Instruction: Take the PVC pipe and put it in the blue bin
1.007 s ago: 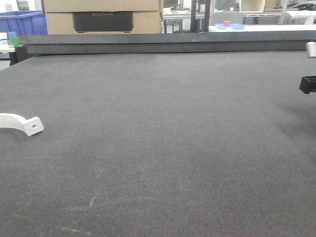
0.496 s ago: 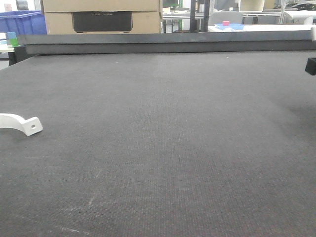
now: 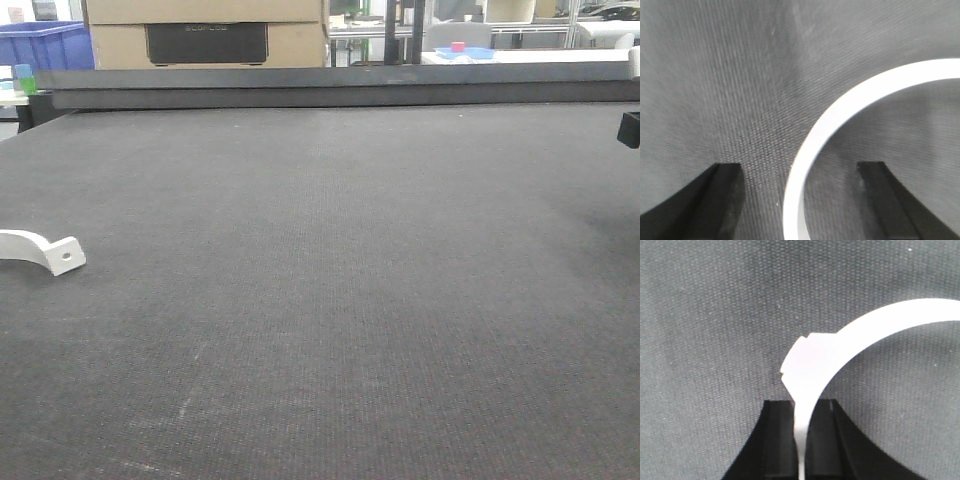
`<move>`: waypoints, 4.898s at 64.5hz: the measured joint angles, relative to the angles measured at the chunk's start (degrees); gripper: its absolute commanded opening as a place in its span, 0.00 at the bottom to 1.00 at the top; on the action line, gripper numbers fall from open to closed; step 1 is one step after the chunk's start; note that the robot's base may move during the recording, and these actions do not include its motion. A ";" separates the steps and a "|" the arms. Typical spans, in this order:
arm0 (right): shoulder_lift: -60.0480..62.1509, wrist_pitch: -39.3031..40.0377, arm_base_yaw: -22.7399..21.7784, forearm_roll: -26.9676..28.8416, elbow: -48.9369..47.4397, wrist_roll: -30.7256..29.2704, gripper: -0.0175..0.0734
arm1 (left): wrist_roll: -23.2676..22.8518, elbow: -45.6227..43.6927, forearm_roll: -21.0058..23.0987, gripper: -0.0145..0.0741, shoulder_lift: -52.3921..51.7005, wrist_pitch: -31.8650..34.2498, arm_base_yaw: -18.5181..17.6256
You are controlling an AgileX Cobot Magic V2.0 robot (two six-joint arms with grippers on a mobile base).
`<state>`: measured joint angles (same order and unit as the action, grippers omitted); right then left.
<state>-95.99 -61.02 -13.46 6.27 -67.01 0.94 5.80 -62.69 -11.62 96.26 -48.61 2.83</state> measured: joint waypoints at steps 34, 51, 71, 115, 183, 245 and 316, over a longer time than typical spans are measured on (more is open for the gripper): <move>0.00 1.23 0.00 0.09 0.00 -0.32 0.01 | 0.10 -0.10 6.37 0.35 1.82 0.13 2.79; 0.00 1.23 0.00 0.09 0.00 -0.50 0.01 | 0.10 -0.10 6.81 0.33 1.82 0.13 2.79; 0.00 1.23 0.00 0.27 0.00 -0.50 0.01 | -0.07 -0.10 8.32 0.04 1.82 -0.49 2.79; 20.02 2.39 0.00 0.27 0.00 -1.29 0.01 | -1.07 -0.10 14.85 0.04 -25.42 -2.97 -1.85; 69.26 31.98 0.00 0.36 23.11 -8.01 0.01 | -1.07 23.03 19.31 0.04 -69.14 32.33 -2.32; 71.74 33.15 0.00 0.36 23.24 -8.14 0.01 | -1.07 23.03 18.51 0.04 -69.47 32.77 -2.32; 71.74 33.24 0.00 0.36 23.24 -8.14 0.01 | -1.07 23.07 18.41 0.04 -69.52 33.00 -2.32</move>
<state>-24.25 -27.78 -13.46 6.63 -43.77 -7.20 4.73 -39.62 6.79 26.74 -15.61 0.51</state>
